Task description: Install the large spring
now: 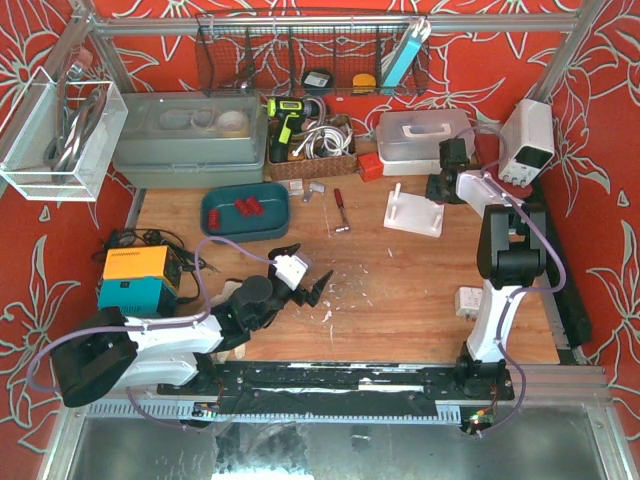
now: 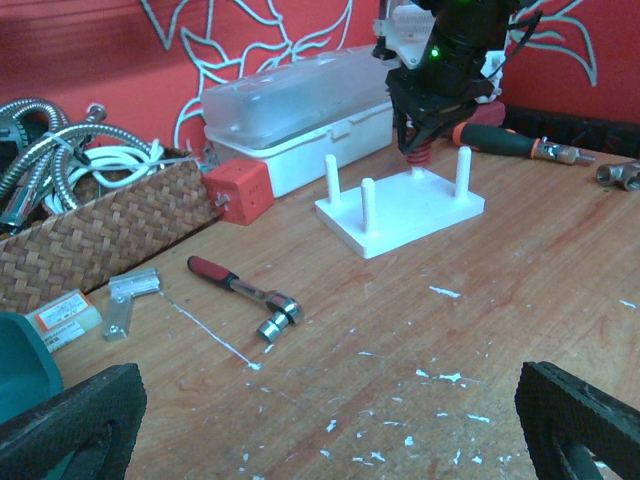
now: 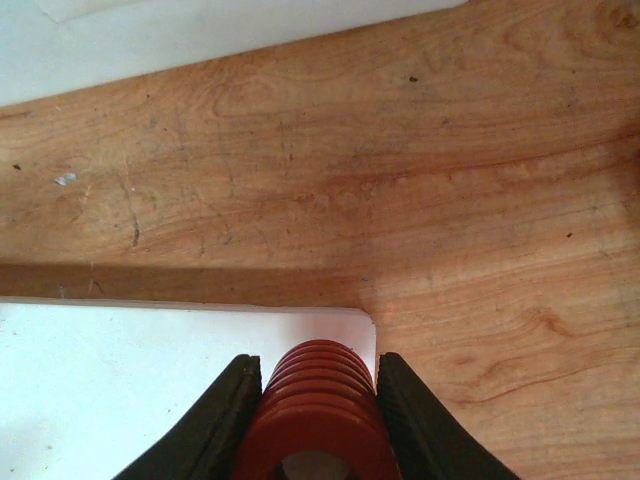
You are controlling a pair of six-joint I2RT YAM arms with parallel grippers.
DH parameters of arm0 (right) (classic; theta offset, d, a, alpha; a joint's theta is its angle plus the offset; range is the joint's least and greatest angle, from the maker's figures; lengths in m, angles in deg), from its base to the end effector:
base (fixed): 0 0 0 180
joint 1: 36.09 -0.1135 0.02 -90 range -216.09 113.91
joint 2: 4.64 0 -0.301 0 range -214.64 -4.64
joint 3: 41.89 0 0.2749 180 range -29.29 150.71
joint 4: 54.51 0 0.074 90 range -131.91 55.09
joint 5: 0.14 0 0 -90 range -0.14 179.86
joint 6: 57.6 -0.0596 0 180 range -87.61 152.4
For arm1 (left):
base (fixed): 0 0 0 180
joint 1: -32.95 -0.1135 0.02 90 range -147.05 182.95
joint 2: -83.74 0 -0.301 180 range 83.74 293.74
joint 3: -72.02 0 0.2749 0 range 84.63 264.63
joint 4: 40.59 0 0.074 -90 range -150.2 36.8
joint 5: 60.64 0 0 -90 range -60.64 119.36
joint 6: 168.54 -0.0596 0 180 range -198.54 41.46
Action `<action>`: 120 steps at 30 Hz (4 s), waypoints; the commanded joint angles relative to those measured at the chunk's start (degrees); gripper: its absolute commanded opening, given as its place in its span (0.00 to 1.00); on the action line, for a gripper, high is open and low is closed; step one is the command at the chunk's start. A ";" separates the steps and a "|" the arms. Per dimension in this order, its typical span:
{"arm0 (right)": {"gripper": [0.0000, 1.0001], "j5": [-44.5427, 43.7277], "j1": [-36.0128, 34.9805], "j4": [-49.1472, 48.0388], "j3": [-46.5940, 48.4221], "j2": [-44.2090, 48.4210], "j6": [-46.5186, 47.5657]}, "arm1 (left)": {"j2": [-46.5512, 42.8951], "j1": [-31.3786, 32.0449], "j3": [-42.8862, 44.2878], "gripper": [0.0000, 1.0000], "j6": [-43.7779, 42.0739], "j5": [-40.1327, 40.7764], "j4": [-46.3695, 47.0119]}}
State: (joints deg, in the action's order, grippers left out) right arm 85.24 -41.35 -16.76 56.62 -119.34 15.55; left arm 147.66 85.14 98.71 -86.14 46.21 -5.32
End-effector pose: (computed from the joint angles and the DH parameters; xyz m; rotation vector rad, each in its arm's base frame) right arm 0.4867 0.0400 0.2025 0.2861 2.4924 0.0573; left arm 0.1593 -0.1771 0.2131 0.5987 1.5008 -0.3672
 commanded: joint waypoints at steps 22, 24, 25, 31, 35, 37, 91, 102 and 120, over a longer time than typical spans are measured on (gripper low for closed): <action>0.68 11.25 -2.89 5.61 -7.53 21.48 -6.40 | -1.86 0.20 1.95 1.00 0.74 6.08 -2.18; 0.69 12.49 -4.23 5.44 -10.13 24.64 -6.71 | -2.55 0.20 2.32 1.00 1.87 8.11 -3.24; 0.70 13.23 -5.04 5.15 -11.57 26.21 -6.76 | -2.79 0.20 2.35 1.00 2.40 9.29 -3.31; 0.74 12.57 -12.75 4.69 -20.64 36.01 -5.44 | -0.95 -0.48 8.24 1.00 11.38 20.51 -13.63; 0.94 11.51 -19.48 3.72 -25.48 42.55 -5.73 | 2.39 -5.03 19.57 1.00 20.66 13.68 -34.26; 0.99 11.41 -23.66 1.88 -28.69 45.70 -6.08 | 4.00 -6.61 23.33 0.99 22.48 13.15 -41.01; 0.99 1.05 -38.51 -9.77 -44.99 57.78 -4.99 | 44.23 -51.68 50.47 0.37 17.79 7.09 -60.26; 0.99 0.27 -38.64 -9.63 -44.94 57.69 -4.65 | 46.41 -52.20 51.17 0.41 17.67 1.90 -59.25; 0.99 -0.21 -38.60 -9.80 -45.10 57.53 -4.54 | 42.39 -52.89 49.53 0.22 18.03 -3.04 -55.71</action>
State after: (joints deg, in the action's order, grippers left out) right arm 86.24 -79.54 -26.49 11.16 -61.70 10.66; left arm 193.32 32.48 149.71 -68.63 45.88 -60.79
